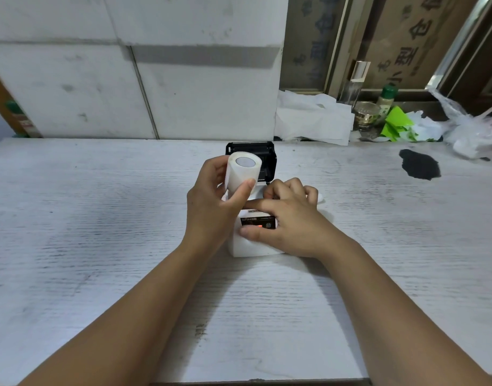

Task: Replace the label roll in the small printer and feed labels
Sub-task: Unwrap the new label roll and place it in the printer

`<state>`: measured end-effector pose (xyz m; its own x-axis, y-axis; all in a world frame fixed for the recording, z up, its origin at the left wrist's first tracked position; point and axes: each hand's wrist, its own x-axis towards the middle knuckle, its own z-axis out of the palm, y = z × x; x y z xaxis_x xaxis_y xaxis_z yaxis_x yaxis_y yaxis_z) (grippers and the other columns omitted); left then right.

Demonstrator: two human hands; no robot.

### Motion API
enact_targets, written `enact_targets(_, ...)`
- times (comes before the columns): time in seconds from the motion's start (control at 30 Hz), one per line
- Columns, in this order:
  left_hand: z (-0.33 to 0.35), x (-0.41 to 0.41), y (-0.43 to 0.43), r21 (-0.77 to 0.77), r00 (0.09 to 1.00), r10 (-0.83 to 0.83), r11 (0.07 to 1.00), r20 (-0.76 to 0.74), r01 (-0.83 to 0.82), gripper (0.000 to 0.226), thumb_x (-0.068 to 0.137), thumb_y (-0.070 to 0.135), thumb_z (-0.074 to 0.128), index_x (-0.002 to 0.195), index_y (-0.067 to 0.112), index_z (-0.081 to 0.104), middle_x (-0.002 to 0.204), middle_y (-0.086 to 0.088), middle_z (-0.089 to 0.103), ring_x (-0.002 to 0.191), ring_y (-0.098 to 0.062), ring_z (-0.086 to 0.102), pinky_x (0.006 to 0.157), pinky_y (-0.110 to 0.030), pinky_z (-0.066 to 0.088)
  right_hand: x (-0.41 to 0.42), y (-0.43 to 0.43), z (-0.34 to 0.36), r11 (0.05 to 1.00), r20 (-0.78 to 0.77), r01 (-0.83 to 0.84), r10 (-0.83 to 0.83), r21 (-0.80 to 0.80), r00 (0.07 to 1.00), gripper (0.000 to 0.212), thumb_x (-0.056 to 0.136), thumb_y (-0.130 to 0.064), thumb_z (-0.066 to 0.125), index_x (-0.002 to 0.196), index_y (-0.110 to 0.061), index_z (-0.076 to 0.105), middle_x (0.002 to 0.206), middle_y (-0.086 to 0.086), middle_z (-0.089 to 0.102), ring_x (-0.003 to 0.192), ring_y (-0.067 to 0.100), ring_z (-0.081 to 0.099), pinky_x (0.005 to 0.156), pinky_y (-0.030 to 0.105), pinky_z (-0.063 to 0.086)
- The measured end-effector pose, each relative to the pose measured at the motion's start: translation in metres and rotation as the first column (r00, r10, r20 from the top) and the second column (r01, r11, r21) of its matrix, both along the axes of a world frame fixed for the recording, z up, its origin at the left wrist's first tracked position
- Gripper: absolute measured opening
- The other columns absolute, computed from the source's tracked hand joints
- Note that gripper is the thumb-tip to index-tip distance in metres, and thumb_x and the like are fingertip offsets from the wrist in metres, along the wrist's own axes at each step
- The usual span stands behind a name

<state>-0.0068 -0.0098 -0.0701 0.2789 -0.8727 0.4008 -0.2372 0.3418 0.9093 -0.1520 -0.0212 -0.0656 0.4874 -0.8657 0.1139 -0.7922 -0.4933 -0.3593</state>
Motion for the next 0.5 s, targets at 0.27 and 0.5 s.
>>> enact_targets(0.27,-0.002,0.005,-0.002,0.137,0.985,-0.031,0.991,0.169,0.007,0.030,0.078,0.024,0.070,0.103,0.030,0.055,0.096,0.022,0.065,0.092,0.009,0.058,0.071,-0.003,0.041,-0.003,0.002,0.004,0.997,0.007,-0.023,0.023,0.073,1.000,0.056,0.072,-0.075,0.051,0.122,-0.052,0.053,0.104,-0.010,0.039,0.107,0.012,0.028,0.088,0.029,0.016)
enact_targets(0.5,-0.002,0.010,-0.006,0.164,0.958,-0.111,0.984,0.265,0.069,0.030,0.077,0.020,0.070,0.101,0.033,0.058,0.094,0.020,0.066,0.095,0.004,0.059,0.075,-0.009,0.042,-0.005,0.000,0.001,0.996,0.030,-0.044,0.041,0.077,0.999,0.041,0.073,-0.073,0.052,0.104,-0.048,0.062,0.104,-0.009,0.040,0.105,0.013,0.029,0.089,0.032,0.020)
